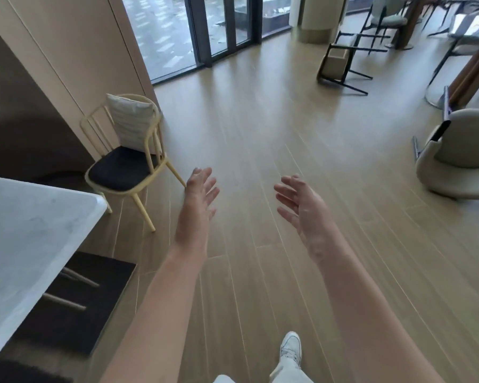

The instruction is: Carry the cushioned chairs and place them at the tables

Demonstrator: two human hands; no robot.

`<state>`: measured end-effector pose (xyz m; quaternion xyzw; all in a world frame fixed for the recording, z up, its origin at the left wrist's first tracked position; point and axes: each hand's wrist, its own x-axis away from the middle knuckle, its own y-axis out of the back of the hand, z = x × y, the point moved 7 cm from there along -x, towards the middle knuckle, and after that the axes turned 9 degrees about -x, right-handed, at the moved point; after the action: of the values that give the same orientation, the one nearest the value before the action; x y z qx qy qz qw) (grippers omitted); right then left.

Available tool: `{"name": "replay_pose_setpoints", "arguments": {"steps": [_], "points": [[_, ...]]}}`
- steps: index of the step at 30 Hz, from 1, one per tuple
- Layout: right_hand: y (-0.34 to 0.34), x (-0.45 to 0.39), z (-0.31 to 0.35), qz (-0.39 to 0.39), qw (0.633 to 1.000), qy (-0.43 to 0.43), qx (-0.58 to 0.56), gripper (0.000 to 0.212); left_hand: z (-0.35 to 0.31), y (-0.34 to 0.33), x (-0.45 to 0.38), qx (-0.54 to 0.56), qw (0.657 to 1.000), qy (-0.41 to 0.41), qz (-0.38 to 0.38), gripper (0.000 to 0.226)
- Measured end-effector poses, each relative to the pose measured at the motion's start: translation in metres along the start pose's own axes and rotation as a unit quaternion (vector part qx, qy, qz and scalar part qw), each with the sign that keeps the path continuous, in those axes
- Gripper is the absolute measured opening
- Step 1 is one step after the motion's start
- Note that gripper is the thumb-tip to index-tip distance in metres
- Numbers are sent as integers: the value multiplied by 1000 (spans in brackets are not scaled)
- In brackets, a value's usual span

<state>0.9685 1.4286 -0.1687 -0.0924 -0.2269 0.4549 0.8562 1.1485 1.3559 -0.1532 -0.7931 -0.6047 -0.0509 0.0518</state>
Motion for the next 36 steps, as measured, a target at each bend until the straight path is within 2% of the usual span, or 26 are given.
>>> {"name": "replay_pose_setpoints", "arguments": {"steps": [6, 14, 21, 29, 36], "points": [[-44, -98, 42, 78, 997, -3, 6, 38, -22, -18, -80, 1, 998, -14, -55, 77], [-90, -208, 27, 114, 992, -58, 15, 38, -20, 1, -183, -7, 993, 10, -116, 78], [-147, -337, 40, 111, 992, -42, 46, 30, -16, 20, -333, 25, 994, 17, -108, 78], [-229, -462, 69, 109, 993, -23, 47, 27, -61, 34, -489, 24, 997, -7, -80, 71], [-289, -568, 59, 140, 987, -37, 64, 28, -63, 73, -583, 24, 992, 12, -123, 74]]}}
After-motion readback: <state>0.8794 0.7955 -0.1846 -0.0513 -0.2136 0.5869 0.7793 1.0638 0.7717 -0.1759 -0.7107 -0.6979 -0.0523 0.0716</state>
